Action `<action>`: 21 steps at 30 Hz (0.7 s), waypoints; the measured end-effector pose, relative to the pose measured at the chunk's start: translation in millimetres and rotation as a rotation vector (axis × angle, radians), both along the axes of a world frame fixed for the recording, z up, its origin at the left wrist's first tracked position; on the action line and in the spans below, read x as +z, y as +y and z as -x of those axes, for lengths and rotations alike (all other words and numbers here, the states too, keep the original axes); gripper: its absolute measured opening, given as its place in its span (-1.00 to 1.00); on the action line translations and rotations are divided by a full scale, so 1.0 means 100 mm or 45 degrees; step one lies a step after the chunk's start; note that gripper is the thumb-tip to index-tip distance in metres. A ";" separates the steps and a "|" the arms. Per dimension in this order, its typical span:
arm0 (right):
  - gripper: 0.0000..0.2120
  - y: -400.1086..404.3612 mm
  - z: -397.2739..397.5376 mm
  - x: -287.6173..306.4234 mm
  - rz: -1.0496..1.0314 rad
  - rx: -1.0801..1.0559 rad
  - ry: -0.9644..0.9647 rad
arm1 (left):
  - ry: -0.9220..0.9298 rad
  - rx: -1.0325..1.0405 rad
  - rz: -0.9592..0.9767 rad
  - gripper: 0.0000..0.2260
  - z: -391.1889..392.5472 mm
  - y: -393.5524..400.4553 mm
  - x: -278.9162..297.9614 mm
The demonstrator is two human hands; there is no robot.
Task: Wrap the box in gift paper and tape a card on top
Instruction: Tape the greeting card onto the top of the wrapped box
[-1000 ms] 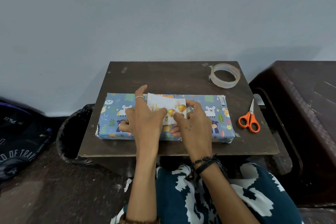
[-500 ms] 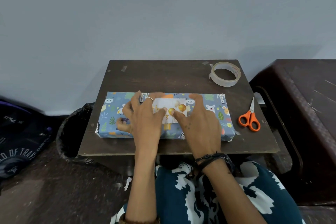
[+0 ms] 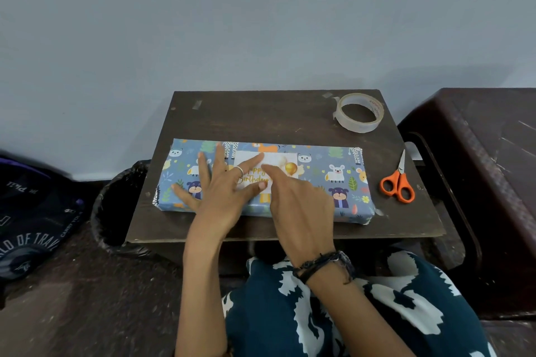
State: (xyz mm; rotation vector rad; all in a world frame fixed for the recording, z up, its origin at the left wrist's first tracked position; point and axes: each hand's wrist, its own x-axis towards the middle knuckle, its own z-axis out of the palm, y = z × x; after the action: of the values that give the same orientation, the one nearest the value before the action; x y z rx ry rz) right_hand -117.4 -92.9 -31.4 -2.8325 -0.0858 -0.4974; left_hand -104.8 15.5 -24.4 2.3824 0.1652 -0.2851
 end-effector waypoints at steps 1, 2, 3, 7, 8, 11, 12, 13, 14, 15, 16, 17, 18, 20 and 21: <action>-0.55 0.00 0.00 -0.02 0.018 0.013 0.024 | 0.007 -0.002 -0.002 -0.66 0.00 0.00 0.00; -0.56 0.01 0.00 -0.02 0.031 0.015 0.047 | 0.017 -0.007 -0.010 -0.66 0.00 0.00 0.01; -0.56 0.01 0.00 -0.01 0.041 0.010 0.059 | 0.030 -0.013 -0.021 -0.66 0.00 0.00 0.01; -0.57 0.02 -0.02 0.04 0.027 0.008 0.060 | 0.043 -0.017 -0.050 -0.65 -0.01 0.01 0.03; -0.56 0.02 -0.02 0.05 0.030 0.014 0.055 | 0.042 -0.012 -0.044 -0.65 -0.01 0.00 0.03; -0.58 -0.04 0.02 0.03 0.000 0.041 0.038 | 0.034 0.013 -0.005 -0.65 0.01 0.00 0.02; -0.60 -0.04 0.03 0.02 -0.019 0.044 0.044 | 0.029 0.016 0.005 -0.64 0.01 0.00 0.01; -0.62 -0.04 0.04 0.02 -0.019 0.036 0.066 | 0.027 0.017 0.008 -0.64 0.01 0.00 0.00; -0.63 -0.04 0.05 0.01 -0.002 0.024 0.079 | 0.027 0.016 0.004 -0.64 0.01 0.00 0.00; -0.64 -0.04 0.05 0.01 0.009 0.018 0.083 | 0.031 0.016 -0.001 -0.64 0.01 0.00 0.01; -0.66 -0.04 0.05 0.00 0.009 0.023 0.091 | 0.028 0.017 -0.005 -0.64 0.00 -0.01 0.01; -0.68 -0.04 0.04 -0.02 0.000 0.031 0.104 | 0.021 0.019 -0.007 -0.64 0.00 -0.01 0.01; -0.69 -0.04 0.03 -0.05 -0.014 0.040 0.100 | 0.012 0.023 -0.006 -0.64 0.00 -0.01 0.01; -0.70 -0.09 0.04 -0.04 -0.072 0.068 0.015 | -0.007 0.040 0.003 -0.64 0.01 -0.01 0.01; -0.70 -0.13 0.05 -0.03 -0.134 0.080 -0.001 | -0.017 0.057 -0.005 -0.63 0.01 -0.02 0.01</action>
State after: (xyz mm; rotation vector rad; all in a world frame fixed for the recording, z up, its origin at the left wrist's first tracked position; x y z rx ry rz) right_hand -122.7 -105.4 -34.3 -2.7176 -0.1437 -0.4746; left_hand -106.1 13.4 -23.1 2.3804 0.2125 -0.2476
